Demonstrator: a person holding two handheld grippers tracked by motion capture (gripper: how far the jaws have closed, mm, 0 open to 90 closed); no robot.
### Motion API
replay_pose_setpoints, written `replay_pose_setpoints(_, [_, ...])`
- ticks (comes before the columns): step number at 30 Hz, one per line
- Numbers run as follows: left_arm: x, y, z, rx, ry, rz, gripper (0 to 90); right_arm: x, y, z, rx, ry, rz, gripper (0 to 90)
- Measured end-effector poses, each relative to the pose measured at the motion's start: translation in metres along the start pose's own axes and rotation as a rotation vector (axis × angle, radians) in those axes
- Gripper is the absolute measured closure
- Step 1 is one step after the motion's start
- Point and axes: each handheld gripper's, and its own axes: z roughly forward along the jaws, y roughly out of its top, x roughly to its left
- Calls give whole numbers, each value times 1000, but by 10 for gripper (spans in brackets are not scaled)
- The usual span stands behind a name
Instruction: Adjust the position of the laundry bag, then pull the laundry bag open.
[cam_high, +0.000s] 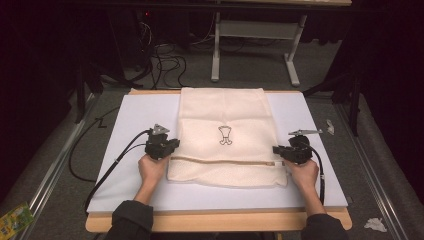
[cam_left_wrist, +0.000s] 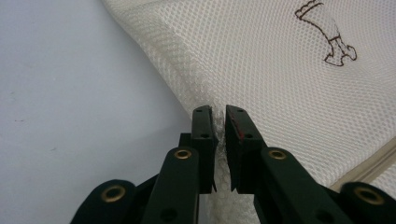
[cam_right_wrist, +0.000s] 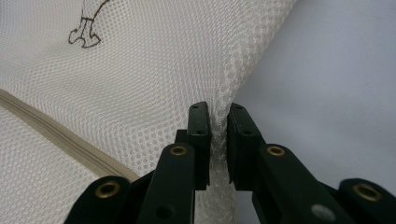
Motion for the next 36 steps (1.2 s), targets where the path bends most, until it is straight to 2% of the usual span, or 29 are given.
replay_pose_setpoints(5, [0,-2,-2,-8,1,-3,817,-1,-1,0,-9,0,5,769])
replay_pose_setpoints(9, [-1,-2,-4,-11,3,11,773,-1,-3,-1,-20,-9,11,681])
replay_pose_setpoints(10, [-3,-3,-6,-17,12,28,766,-1,-4,-2,-28,-9,19,663])
replay_pose_setpoints(15, [-9,-6,-11,-42,25,56,642,0,-6,-7,-51,-22,10,579])
replay_pose_setpoints(16, [-13,-7,-15,-59,25,70,622,0,-7,-8,-60,-17,17,533])
replay_pose_setpoints(17, [-13,-7,-15,-59,25,70,605,0,-7,-8,-60,-17,17,533])
replay_pose_setpoints(20, [-23,-11,-23,-89,4,99,567,1,-11,-12,-76,-5,43,446])
replay_pose_setpoints(21, [-23,-11,-23,-89,4,99,553,1,-11,-12,-76,-5,43,446])
replay_pose_setpoints(22, [-26,-13,-24,-96,-1,105,540,2,-15,-14,-83,-32,63,397])
replay_pose_setpoints(25, [-33,-18,-25,-94,-10,124,518,2,-18,-15,-80,-24,76,391])
replay_pose_setpoints(27, [-40,-23,-21,-91,-15,136,502,4,-22,-15,-58,-14,78,394])
replay_pose_setpoints(32, [-48,-30,-11,-79,-52,129,521,9,-25,-14,-21,-1,73,409])
replay_pose_setpoints(36, [-50,-34,-5,-65,-56,125,524,11,-28,-16,-2,-2,81,433])
